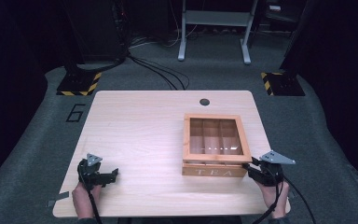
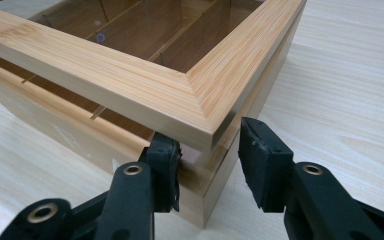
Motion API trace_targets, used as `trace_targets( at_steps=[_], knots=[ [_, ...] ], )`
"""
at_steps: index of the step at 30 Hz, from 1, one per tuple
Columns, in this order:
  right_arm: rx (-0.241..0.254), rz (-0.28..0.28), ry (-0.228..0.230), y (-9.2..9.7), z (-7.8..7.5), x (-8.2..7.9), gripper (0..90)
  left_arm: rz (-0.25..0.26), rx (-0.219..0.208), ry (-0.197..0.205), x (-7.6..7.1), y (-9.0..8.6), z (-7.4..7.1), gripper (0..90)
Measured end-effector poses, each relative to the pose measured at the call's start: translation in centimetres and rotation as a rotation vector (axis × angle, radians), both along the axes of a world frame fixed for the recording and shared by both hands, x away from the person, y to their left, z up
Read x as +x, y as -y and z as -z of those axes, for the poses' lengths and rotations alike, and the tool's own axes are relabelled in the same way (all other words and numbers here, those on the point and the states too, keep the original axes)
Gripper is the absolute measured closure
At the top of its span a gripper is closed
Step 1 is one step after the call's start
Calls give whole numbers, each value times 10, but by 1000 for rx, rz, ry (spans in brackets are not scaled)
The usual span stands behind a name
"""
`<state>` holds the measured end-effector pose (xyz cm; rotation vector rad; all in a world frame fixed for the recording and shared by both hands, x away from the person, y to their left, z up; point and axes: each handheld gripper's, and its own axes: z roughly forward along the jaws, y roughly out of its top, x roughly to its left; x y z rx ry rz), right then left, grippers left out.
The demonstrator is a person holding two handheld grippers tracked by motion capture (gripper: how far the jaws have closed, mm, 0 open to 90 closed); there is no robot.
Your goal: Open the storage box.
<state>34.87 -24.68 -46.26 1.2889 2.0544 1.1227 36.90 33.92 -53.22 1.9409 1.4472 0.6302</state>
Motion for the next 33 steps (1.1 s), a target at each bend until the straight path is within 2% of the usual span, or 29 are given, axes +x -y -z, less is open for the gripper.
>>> trace_targets(
  at_steps=[4,5,7,8,11,14,19,21,25,26,30,33],
  knots=[
    [15,-12,-7,3,1,-5,573,0,-1,0,0,0,0,8],
    [20,-15,-19,4,2,-8,552,0,0,0,0,0,0,8],
    [-11,-24,-44,4,8,-10,501,0,0,0,0,0,0,8],
    [-10,-35,-66,3,12,-11,471,0,-1,0,0,0,0,8],
    [-18,-16,-67,5,21,-14,436,0,-1,0,0,0,0,8],
    [-11,3,-88,12,30,-15,365,0,0,0,0,0,0,8],
    [-40,43,-123,24,47,-16,232,0,0,0,0,0,0,8],
    [-49,55,-139,30,53,-15,209,0,0,0,0,0,0,8],
    [-66,89,-144,40,60,-14,176,0,-1,0,0,0,0,8],
    [-68,96,-157,42,61,-14,171,-1,-1,0,0,0,0,8],
    [-99,91,-131,47,64,-11,142,-1,-1,0,0,0,0,8],
    [-91,91,-116,49,66,-11,134,0,-1,0,0,0,0,8]
  ],
)
